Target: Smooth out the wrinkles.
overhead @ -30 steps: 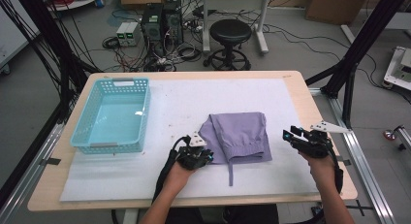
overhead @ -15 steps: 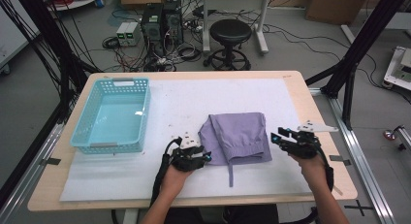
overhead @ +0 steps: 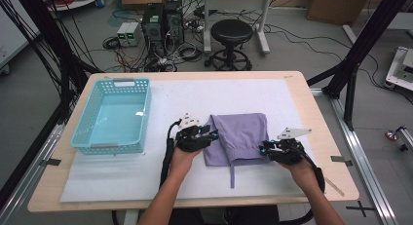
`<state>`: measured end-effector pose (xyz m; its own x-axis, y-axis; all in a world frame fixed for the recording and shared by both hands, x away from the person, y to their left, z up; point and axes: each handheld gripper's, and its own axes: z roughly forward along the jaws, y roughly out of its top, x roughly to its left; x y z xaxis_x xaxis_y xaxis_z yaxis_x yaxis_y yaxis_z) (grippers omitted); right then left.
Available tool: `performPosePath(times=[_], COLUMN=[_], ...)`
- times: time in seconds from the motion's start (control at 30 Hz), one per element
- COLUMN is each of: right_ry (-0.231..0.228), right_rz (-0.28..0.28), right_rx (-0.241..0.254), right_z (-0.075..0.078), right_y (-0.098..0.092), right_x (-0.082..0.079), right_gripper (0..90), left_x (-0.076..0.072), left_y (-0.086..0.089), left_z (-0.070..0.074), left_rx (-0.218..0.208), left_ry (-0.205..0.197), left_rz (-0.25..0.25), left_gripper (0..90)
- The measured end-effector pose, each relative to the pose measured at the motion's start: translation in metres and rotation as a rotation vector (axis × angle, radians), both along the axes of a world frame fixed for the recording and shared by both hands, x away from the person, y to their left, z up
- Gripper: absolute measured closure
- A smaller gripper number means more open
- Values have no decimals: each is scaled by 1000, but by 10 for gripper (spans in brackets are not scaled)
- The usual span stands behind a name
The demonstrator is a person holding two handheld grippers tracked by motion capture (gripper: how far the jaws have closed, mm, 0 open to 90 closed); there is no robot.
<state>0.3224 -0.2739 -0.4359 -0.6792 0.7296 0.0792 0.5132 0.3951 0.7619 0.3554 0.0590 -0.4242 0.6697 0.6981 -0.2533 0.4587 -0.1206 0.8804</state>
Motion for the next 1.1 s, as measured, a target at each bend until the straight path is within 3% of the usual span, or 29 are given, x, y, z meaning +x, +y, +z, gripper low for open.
performPosePath(times=[0.07,0.17,0.2,0.4,0.53,0.6,0.7,0.87,0.97,1.03,1.1], right_ry=[-29,-49,-49,-52,-53,-54,-49,-7,41,48,48], right_rz=[-25,-59,-67,-89,-120,-141,-134,-97,-80,-97,-124], right_rx=[49,85,89,86,68,56,23,1,-52,-58,-25], right_z=[7,13,12,11,12,11,8,2,-7,-13,-15], right_y=[-7,-15,-17,-22,-23,-22,-15,0,-1,-9,-21], right_x=[-2,-2,-2,-1,7,16,34,56,56,51,44], right_gripper=[658,646,644,631,636,673,757,803,808,807,803], left_x=[7,14,19,25,23,21,14,7,2,0,-3], left_y=[-12,-23,-33,-42,-35,-29,-17,12,29,38,46], left_z=[-2,-7,-14,-30,-25,-22,-15,-8,-6,-4,-3], left_rx=[11,39,86,225,241,209,152,67,13,-13,-28], left_ry=[4,22,53,166,179,176,127,58,24,6,-12], left_rz=[-15,-24,-26,-12,6,5,30,74,101,109,114], left_gripper=[581,583,588,631,625,596,586,574,562,550,529])
